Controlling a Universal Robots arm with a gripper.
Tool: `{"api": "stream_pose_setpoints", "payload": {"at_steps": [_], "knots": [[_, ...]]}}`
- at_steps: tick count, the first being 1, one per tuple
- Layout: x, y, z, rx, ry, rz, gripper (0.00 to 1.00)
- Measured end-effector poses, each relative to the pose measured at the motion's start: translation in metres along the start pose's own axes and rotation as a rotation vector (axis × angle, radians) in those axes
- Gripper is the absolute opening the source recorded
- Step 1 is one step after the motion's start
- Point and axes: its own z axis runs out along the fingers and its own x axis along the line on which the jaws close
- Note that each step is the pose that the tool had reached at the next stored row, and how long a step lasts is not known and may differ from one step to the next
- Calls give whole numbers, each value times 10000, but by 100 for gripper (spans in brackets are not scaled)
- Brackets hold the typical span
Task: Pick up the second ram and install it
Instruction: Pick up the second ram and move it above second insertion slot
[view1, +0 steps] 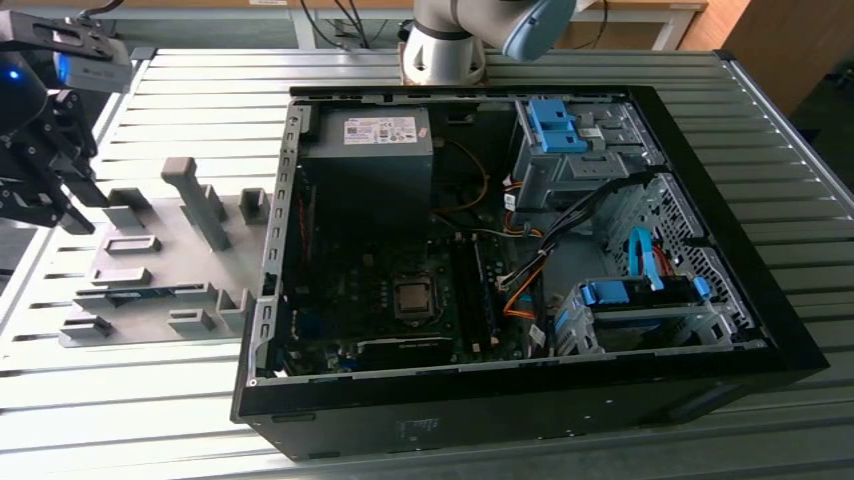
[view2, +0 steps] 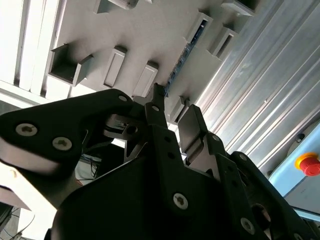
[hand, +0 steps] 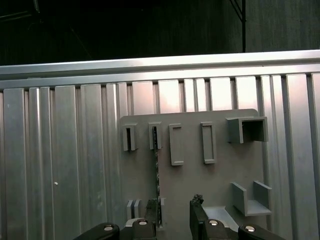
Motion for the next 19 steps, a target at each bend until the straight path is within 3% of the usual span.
{"api": "stream_pose_setpoints", "payload": {"at_steps": [19], "knots": [[2,-1,91,-1,1,0,39]]}}
